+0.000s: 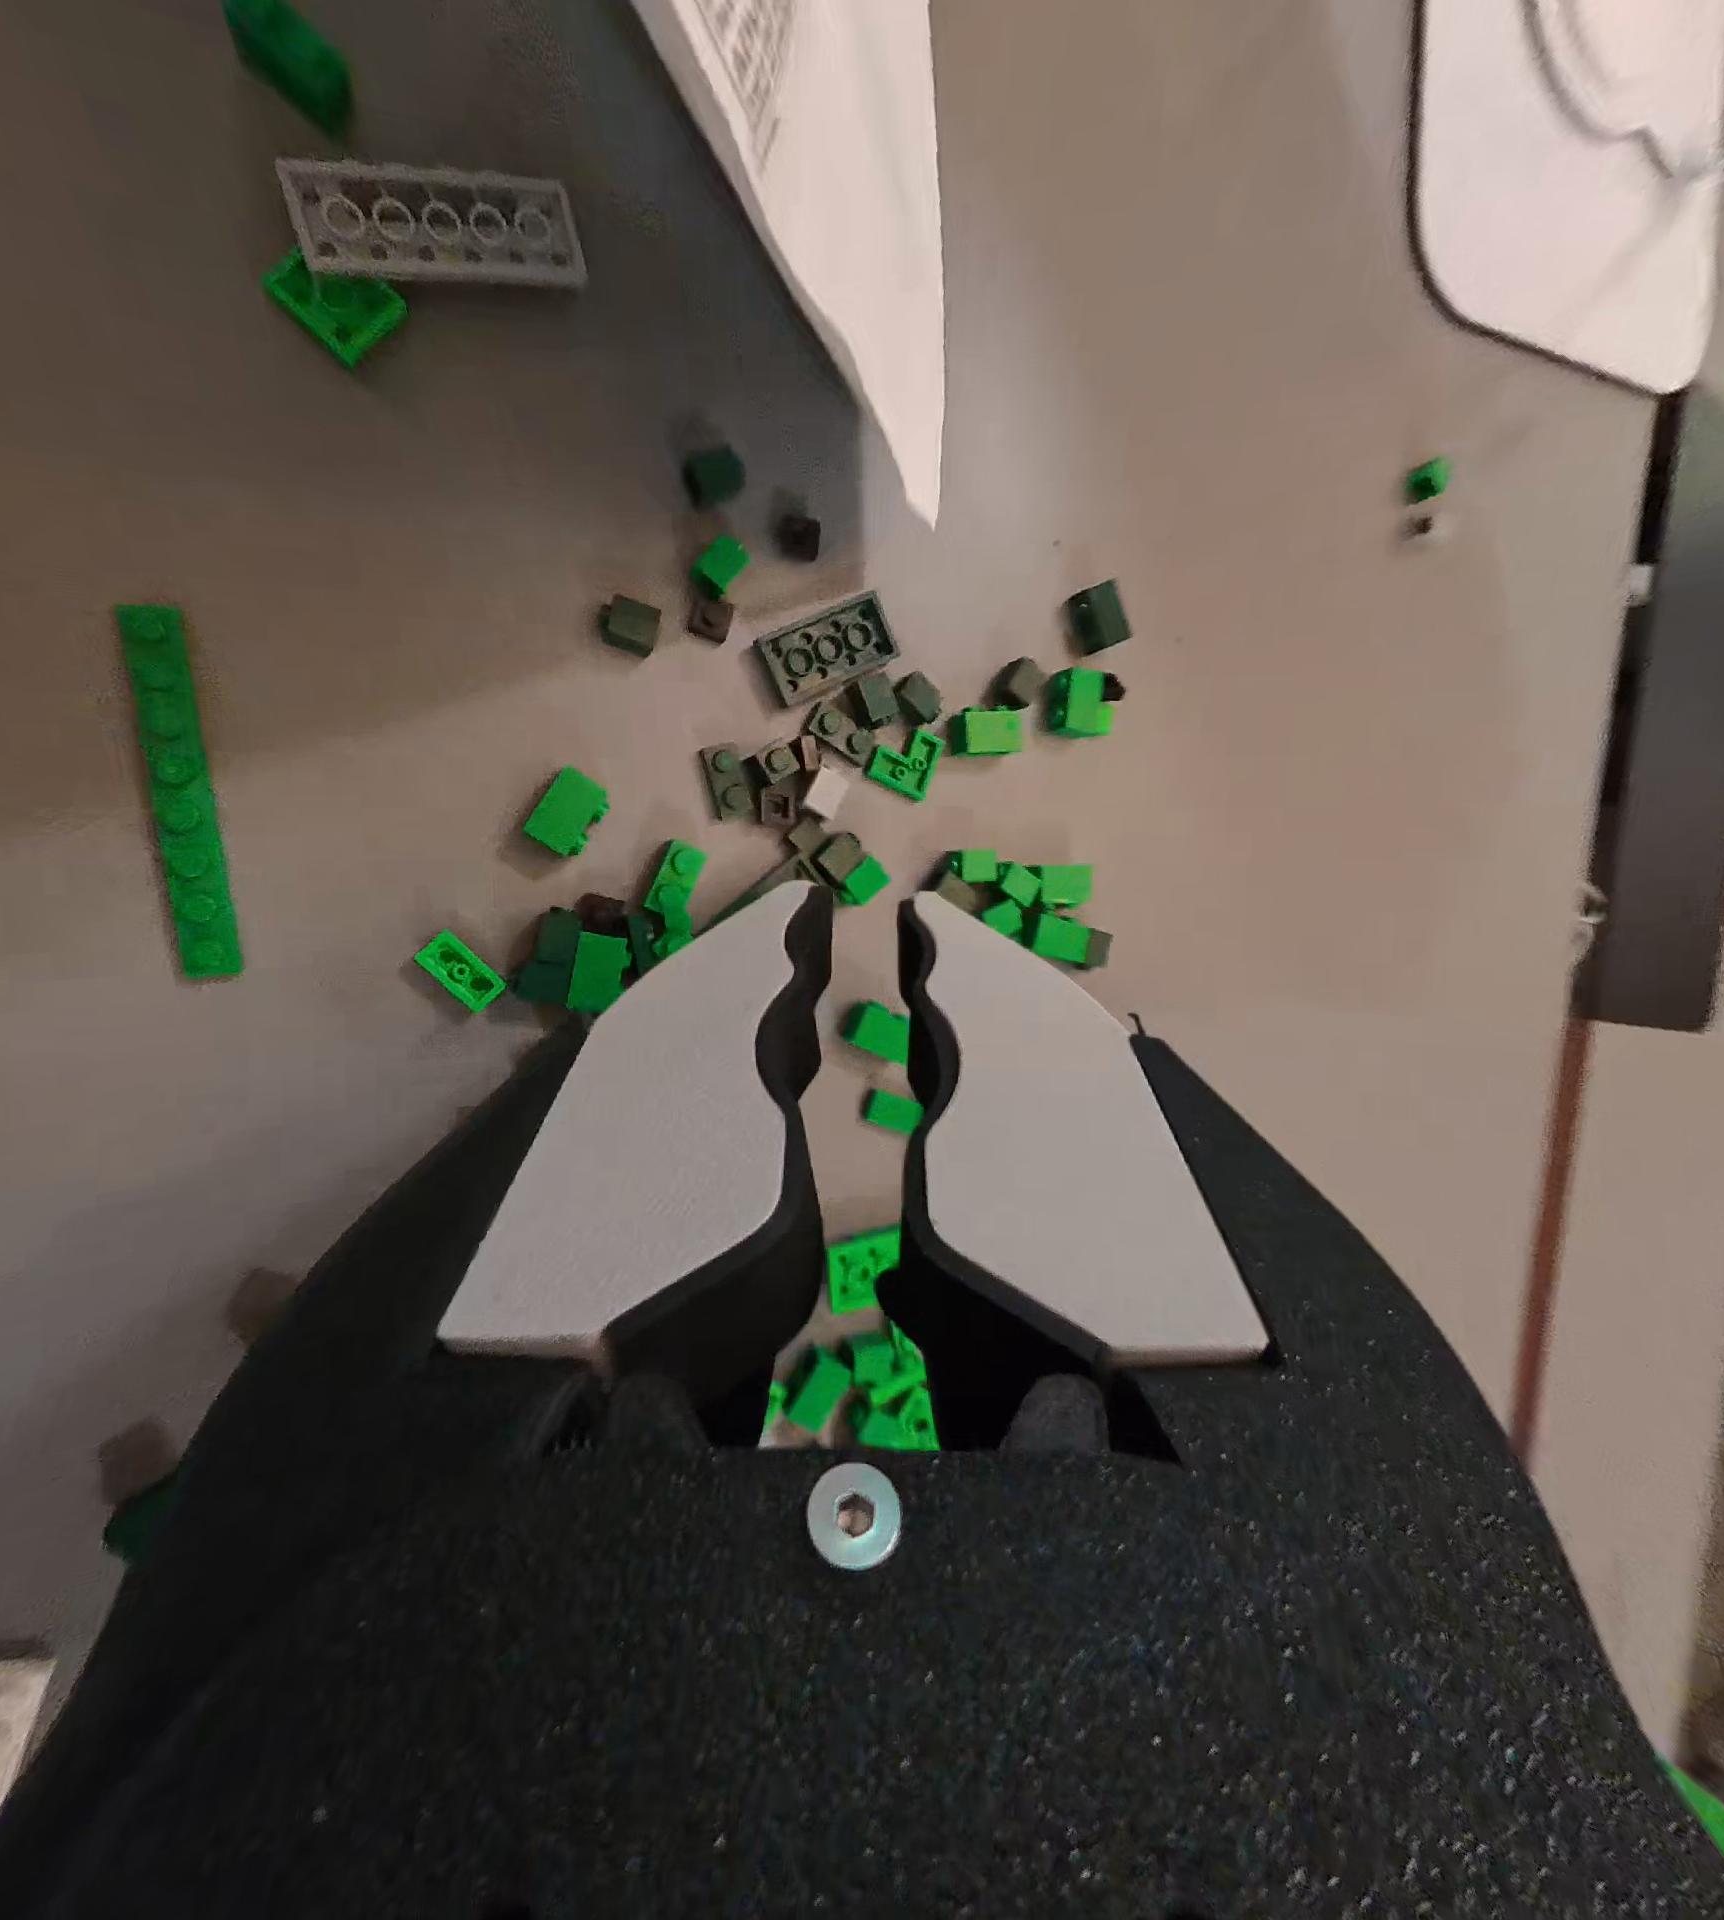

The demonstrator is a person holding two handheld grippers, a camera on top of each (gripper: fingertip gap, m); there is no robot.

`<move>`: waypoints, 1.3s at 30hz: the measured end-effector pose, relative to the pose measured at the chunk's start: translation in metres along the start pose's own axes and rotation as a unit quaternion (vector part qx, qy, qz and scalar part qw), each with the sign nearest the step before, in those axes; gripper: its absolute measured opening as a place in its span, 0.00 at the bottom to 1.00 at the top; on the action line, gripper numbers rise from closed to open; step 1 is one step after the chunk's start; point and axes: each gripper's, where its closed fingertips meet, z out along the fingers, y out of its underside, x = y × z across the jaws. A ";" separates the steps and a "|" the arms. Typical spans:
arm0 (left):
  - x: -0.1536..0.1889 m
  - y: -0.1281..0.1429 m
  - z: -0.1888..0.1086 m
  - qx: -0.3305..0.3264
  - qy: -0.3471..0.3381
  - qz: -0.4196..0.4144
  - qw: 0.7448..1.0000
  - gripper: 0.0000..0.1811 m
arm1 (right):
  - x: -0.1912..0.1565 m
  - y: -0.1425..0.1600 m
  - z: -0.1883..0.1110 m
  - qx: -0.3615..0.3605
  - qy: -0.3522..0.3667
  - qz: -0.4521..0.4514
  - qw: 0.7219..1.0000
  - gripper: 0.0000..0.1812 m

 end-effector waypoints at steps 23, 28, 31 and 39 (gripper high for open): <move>-0.001 0.000 -0.002 0.006 0.011 -0.006 1.000 0.00 | -0.014 0.015 0.040 -0.035 -0.169 0.083 0.982 0.07; -0.001 0.000 -0.002 0.006 0.012 -0.006 1.000 0.00 | -0.010 0.012 0.044 -0.034 -0.166 0.081 0.982 0.09; -0.001 0.001 -0.002 0.006 0.012 -0.006 1.000 0.00 | -0.009 0.010 0.047 -0.031 -0.172 0.080 0.981 0.09; -0.002 0.001 -0.003 0.005 0.013 -0.006 1.000 0.00 | -0.013 0.016 0.042 -0.059 -0.201 0.092 0.973 0.08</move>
